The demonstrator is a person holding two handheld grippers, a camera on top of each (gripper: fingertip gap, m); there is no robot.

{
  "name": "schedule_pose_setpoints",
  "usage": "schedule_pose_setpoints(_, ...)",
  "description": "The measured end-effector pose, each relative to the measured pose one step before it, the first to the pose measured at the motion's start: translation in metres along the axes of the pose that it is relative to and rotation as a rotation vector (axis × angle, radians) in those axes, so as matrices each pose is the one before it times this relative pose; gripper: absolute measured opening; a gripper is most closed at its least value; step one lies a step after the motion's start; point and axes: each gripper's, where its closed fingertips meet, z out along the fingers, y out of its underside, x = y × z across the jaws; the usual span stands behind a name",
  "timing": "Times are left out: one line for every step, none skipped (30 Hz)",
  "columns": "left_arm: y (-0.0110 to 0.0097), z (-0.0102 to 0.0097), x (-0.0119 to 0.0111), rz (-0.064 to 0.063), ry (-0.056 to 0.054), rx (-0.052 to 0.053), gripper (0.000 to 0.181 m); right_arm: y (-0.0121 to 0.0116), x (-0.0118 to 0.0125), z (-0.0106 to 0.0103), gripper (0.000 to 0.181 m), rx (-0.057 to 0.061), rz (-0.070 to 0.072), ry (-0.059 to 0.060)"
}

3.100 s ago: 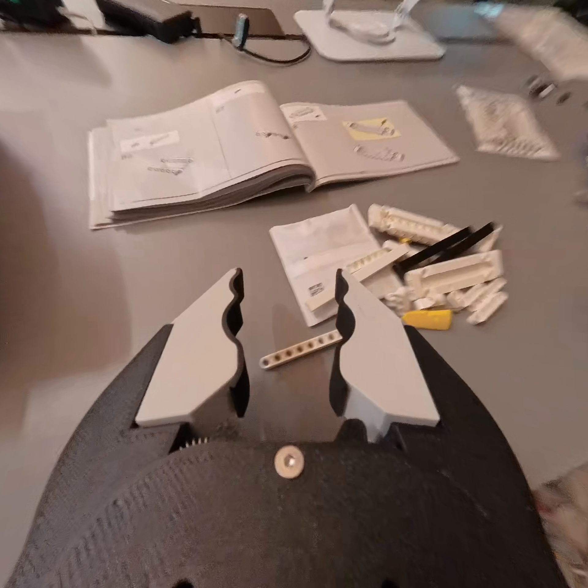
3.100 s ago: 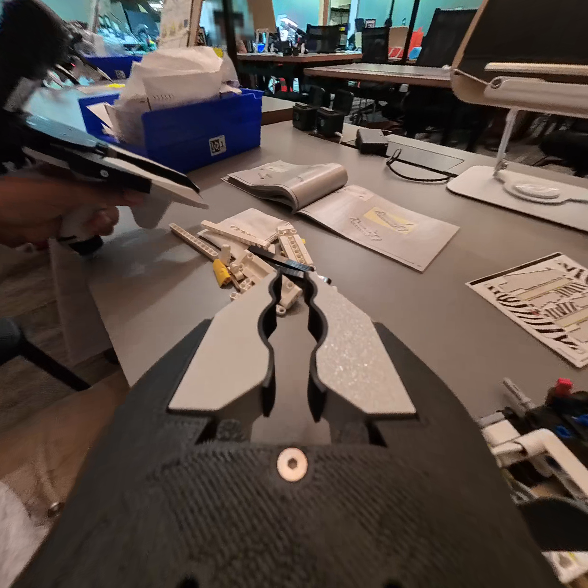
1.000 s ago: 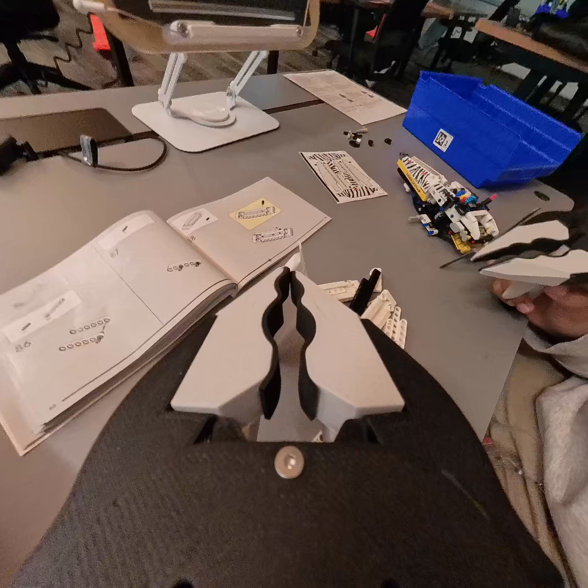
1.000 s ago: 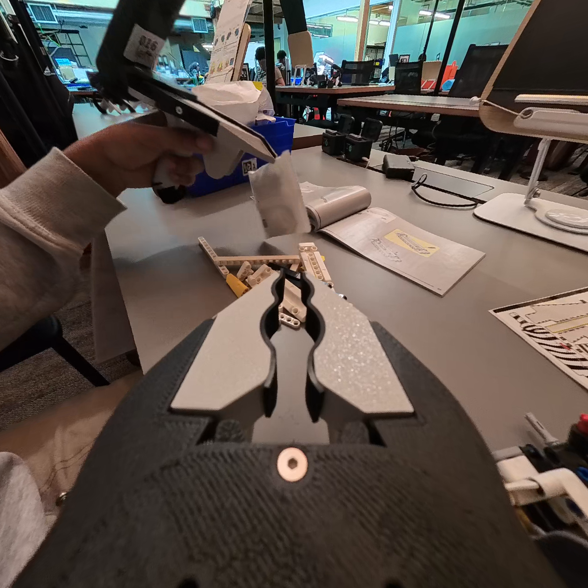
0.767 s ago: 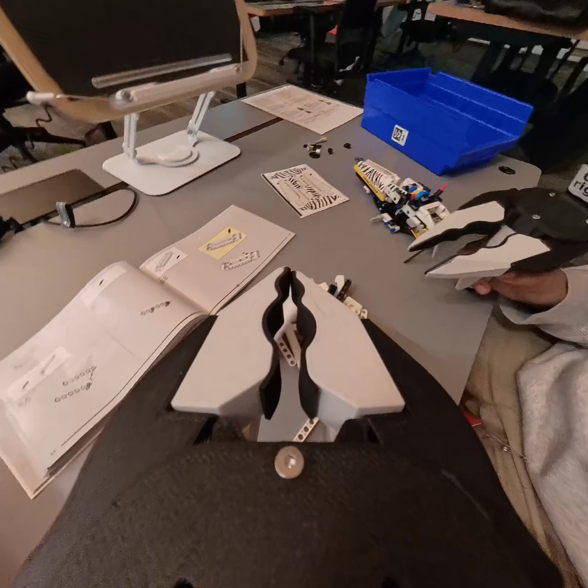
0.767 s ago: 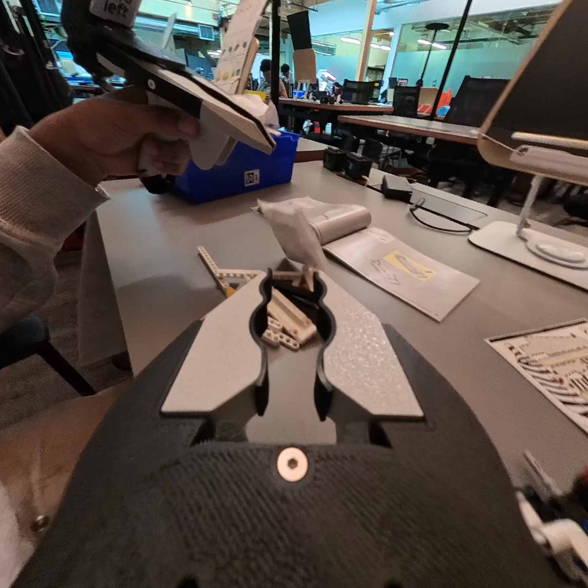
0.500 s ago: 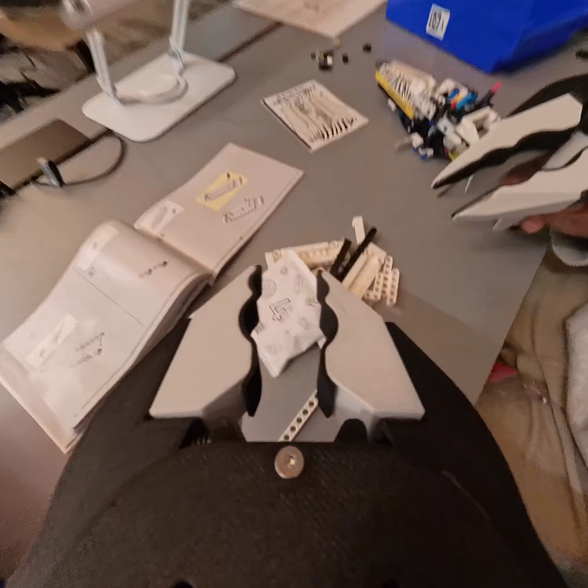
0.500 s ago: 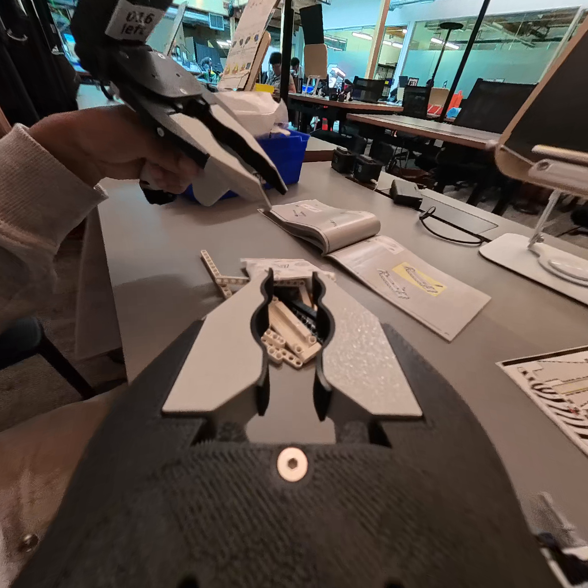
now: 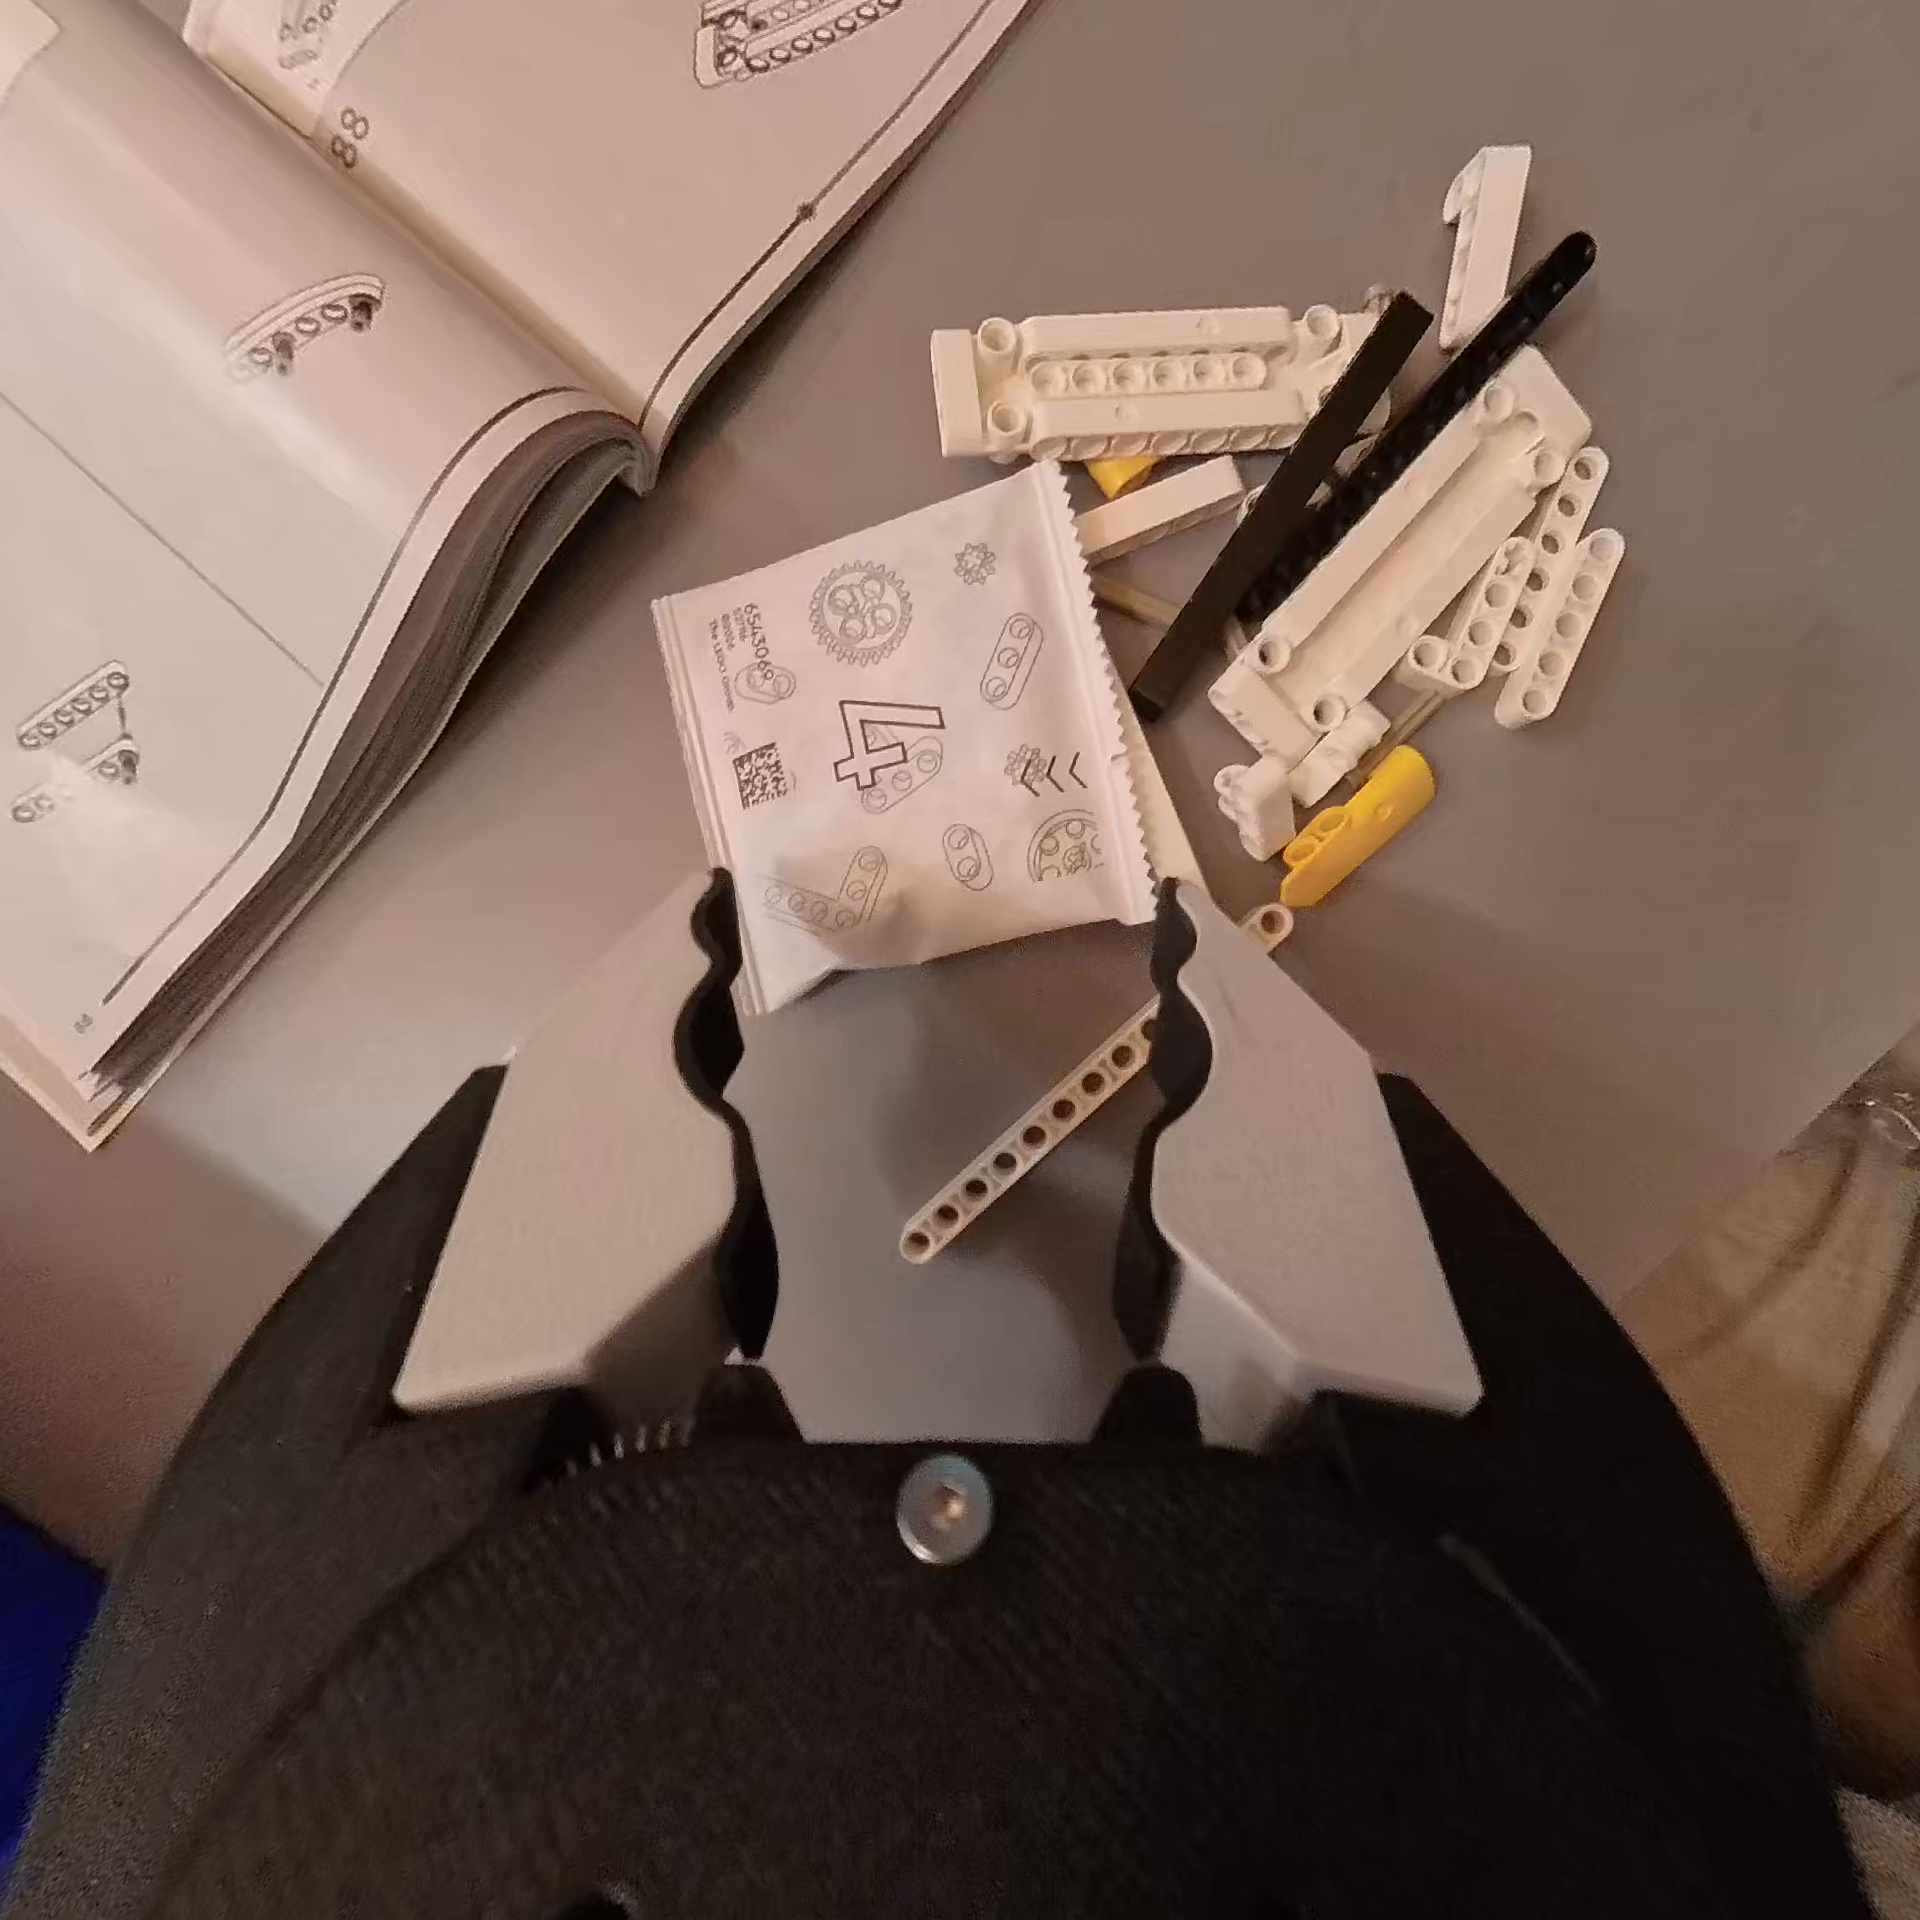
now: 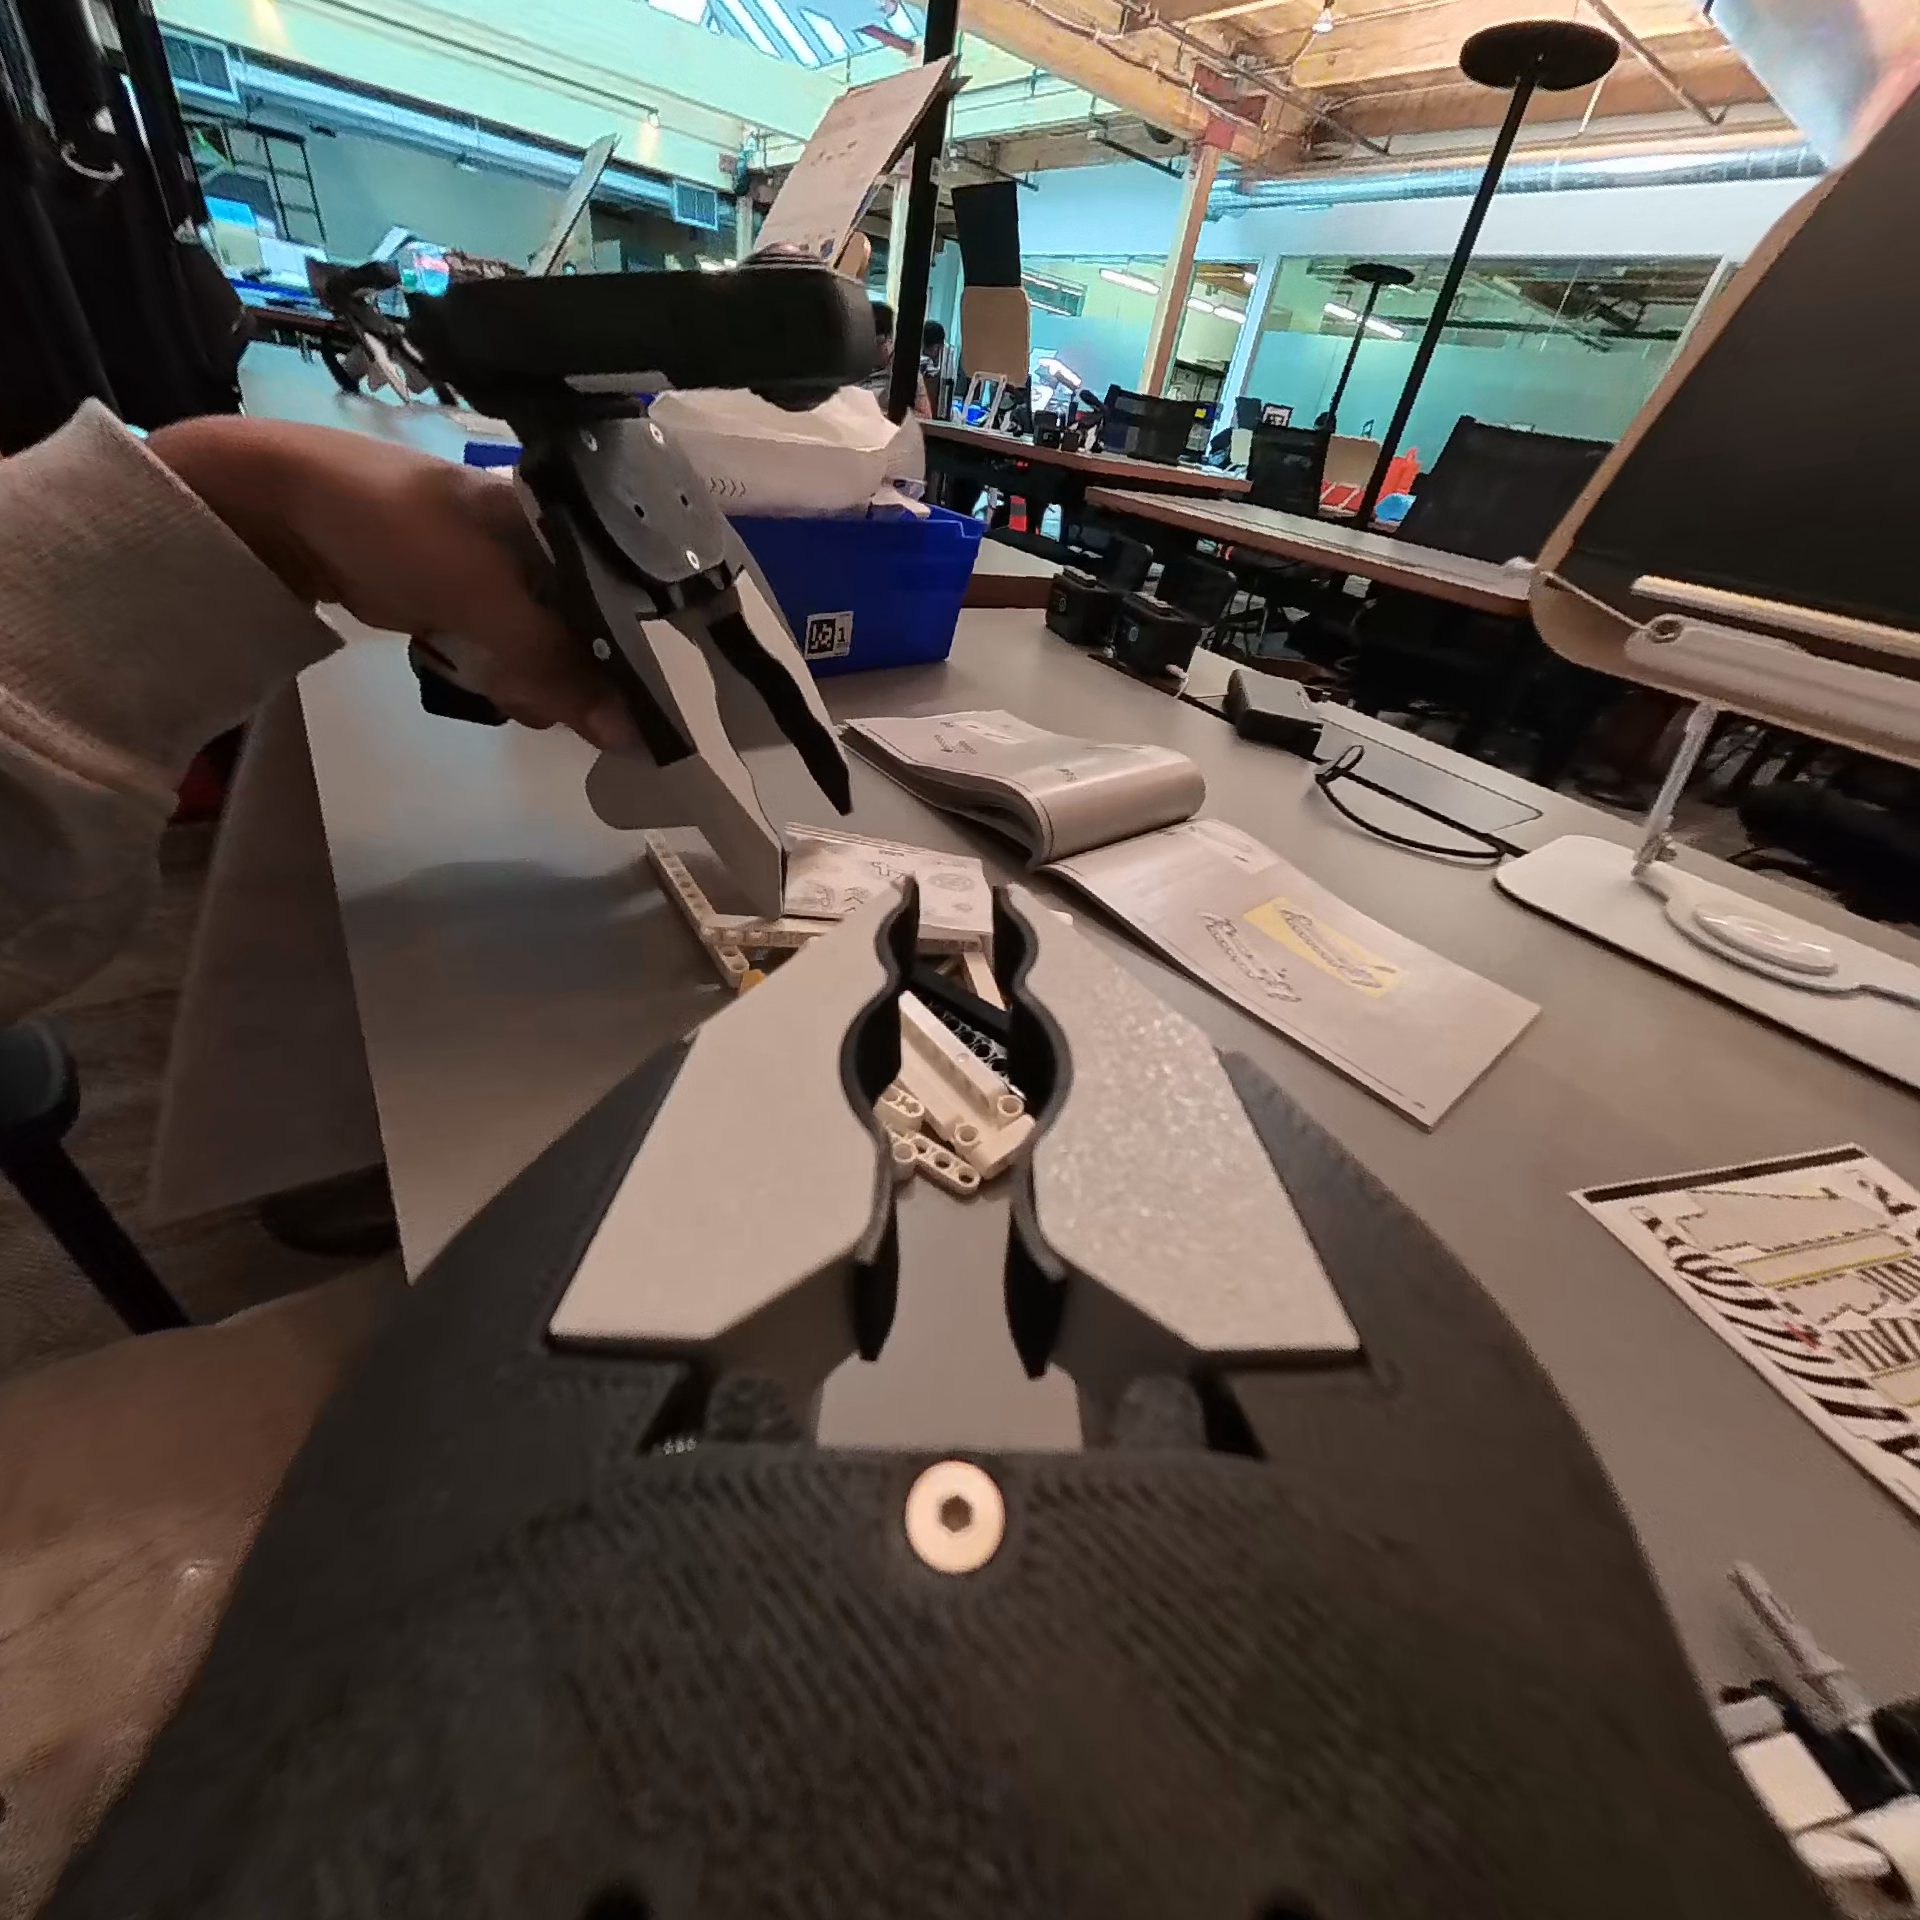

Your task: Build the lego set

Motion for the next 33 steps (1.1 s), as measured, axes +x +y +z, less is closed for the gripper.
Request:
schedule_pose_setpoints(0.00125, -0.00074, -0.00049, 0.0008, -0.0016, 0.0032, 0.079, 0.00042, -0.00144, 0.00042, 0.011, -0.0039, -0.014, 0.0004)
schedule_pose_setpoints(0.00179, 0.00011, -0.00082, -0.0063, -0.0007, -0.0015, 0.079, 0.00046, -0.00129, 0.00048, 0.011, -0.0041, -0.0122, 0.0003)
schedule_pose_setpoints(0.00191, 0.00056, -0.00157, -0.0055, -0.0048, -0.0038, 0.077, 0.00046, -0.00112, 0.00048, 0.011, -0.0039, -0.0112, -0.0002)
schedule_pose_setpoints(0.00168, 0.00052, -0.00189, -0.0002, -0.0095, -0.002, 0.071, 0.00049, -0.00105, 0.0004, 0.011, -0.004, -0.0097, 0.0001)
schedule_pose_setpoints(0.00196, -0.00003, -0.00163, 0.0065, -0.0094, -0.0026, 0.058, 0.00043, -0.00085, 0.00038, 0.011, -0.004, -0.0084, -0.0001)
schedule_pose_setpoints(0.00137, -0.00115, -0.00216, 0.0126, -0.0103, 0.0007, 0.044, 0.00029, -0.00073, 0.00038, 0.011, -0.0029, -0.0073, 0.0004)
schedule_pose_setpoints(0.00055, -0.0022, -0.00391, 0.0077, -0.019, 0.0045, 0.022, 0.00023, -0.00049, 0.00021, 0.011, -0.002, -0.0059, 0.001)
schedule_pose_setpoints(-0.00021, -0.00286, -0.00248, 0.0016, -0.0058, 0.0084, 0.0, 0.00016, -0.00038, 0.00013, 0.011, -0.0011, -0.005, 0.0005)
schedule_pose_setpoints(-0.00229, -0.00288, -0.00179, -0.0097, 0.0011, 0.0199, 0.0, 0.00007, -0.00035, 0.00008, 0.011, -0.0004, -0.004, 0.001)
schedule_pose_setpoints(-0.00333, -0.00279, -0.00048, -0.0111, 0.0112, 0.0257, 0.0, 0.00008, -0.00021, 0.00013, 0.011, -0.0007, -0.0029, 0.0005)
schedule_pose_setpoints(-0.00265, -0.00246, 0.0001, -0.0121, 0.0122, 0.0219, 0.0, 0.00014, -0.00022, 0.00022, 0.011, -0.0016, -0.0018, -0.0004)
schedule_pose_setpoints(-0.00154, -0.00178, -0.00047, -0.0071, 0.0061, 0.0148, 0.0, 0.00039, -0.00021, 0.00022, 0.011, -0.0024, -0.0006, -0.001)
schedule_pose_setpoints(-0.00052, -0.00117, -0.00118, -0.0036, -0.0033, 0.009, 0.0, 0.00029, -0.00013, 0.00034, 0.011, -0.0024, -0.0004, -0.0009)
schedule_pose_setpoints(0.00041, -0.00045, -0.00162, -0.0019, -0.0097, 0.0035, 0.0, 0.00012, -0.00012, 0.00017, 0.011, -0.0013, -0.0007, -0.0001)
schedule_pose_setpoints(0.00107, 0.00068, -0.00179, -0.0024, -0.0139, -0.0003, 0.004, 0.00002, 0.00008, 0.00008, 0.011, -0.0002, -0.0007, 0.0004)
schedule_pose_setpoints(0.00195, 0.00192, -0.00063, -0.001, -0.0083, -0.0078, 0.023, 0.00005, -0.00004, -0.00001, 0.011, 0.0002, -0.0005, 0.0003)
schedule_pose_setpoints(0.00307, 0.00301, 0.00028, -0.0003, -0.0049, -0.0171, 0.041, 0.00006, -0.00003, 0.00015, 0.011, -0.0006, -0.0001, 0.0001)
schedule_pose_setpoints(0.00214, 0.00351, -0.00132, -0.0006, -0.0178, -0.0173, 0.057, 0.00022, -0.00009, 0.00029, 0.011, -0.0018, 0.0003, -0.0005)
schedule_pose_setpoints(0.00069, 0.00341, -0.00183, 0.0073, -0.0233, -0.0096, 0.071, 0.0003, -0.00001, 0.00029, 0.011, -0.0022, 0.0, -0.0007)
schedule_pose_setpoints(-0.00043, 0.00285, -0.00152, 0.0146, -0.0229, -0.0037, 0.075, 0.00023, -0.00011, 0.00024, 0.011, -0.002, -0.0007, -0.0004)
schedule_pose_setpoints(-0.00182, 0.00268, -0.00137, 0.0249, -0.0241, 0.0046, 0.074, 0.00018, -0.00027, 0.00025, 0.011, -0.0013, -0.0013, -0.0004)
schedule_pose_setpoints(-0.00215, 0.00243, -0.00104, 0.0325, -0.0247, 0.0085, 0.072, 0.00007, -0.00013, 0.00013, 0.011, -0.0003, -0.0021, -0.0001)
schedule_pose_setpoints(-0.00179, 0.00233, -0.00144, 0.0352, -0.0276, 0.0063, 0.067, -0.00005, -0.00021, 0.00002, 0.011, 0.0003, -0.0026, 0.0002)
schedule_pose_setpoints(-0.00022, 0.00211, -0.00306, 0.0412, -0.0367, -0.0021, 0.06, -0.00007, -0.00027, 0.00012, 0.011, 0.0003, -0.0026, 0.0)
schedule_pose_setpoints(0.00166, 0.00168, -0.00604, 0.0395, -0.053, -0.0122, 0.05, -0.00003, -0.00032, 0.0001, 0.011, 0.0, -0.0025, -0.0003)
schedule_pose_setpoints(0.00119, 0.00068, -0.00437, 0.0293, -0.0358, -0.0085, 0.043, 0.00004, -0.00025, 0.00019, 0.011, -0.0004, -0.0024, -0.0003)
schedule_pose_setpoints(-0.00185, -0.00123, 0.002, 0.0101, 0.0119, 0.0128, 0.023, 0.00006, -0.00028, 0.00018, 0.011, -0.0005, -0.0023, -0.0004)
schedule_pose_setpoints(-0.00562, -0.00324, -0.00122, -0.0082, 0.0005, 0.0352, 0.0, 0.00004, -0.00023, 0.0001, 0.01, -0.0003, -0.0023, -0.0003)
schedule_pose_setpoints(-0.0069, -0.00461, -0.00716, -0.0169, -0.0292, 0.0419, 0.0, 0.00005, -0.0003, 0.0002, 0.01, 0.0001, -0.0025, 0.0002)
schedule_pose_setpoints(-0.00596, -0.00559, -0.00527, -0.0154, -0.0136, 0.0354, 0.0, 0.00002, -0.00015, 0.00011, 0.01, -0.0002, -0.0024, 0.0003)
schedule_pose_setpoints(-0.00591, -0.00608, -0.00274, -0.0155, 0.0026, 0.0355, 0.0, 0.00005, -0.00028, 0.00023, 0.01, -0.0007, -0.0026, 0.0003)
schedule_pose_setpoints(-0.00612, -0.00628, -0.00227, -0.0166, 0.0031, 0.0382, 0.0, 0.00022, -0.00029, 0.00038, 0.01, -0.0015, -0.0032, 0.0005)
schedule_pose_setpoints(-0.00618, -0.00599, -0.00167, -0.0152, 0.0051, 0.0391, 0.0, 0.00023, -0.00026, 0.00037, 0.01, -0.0025, -0.0041, 0.0008)
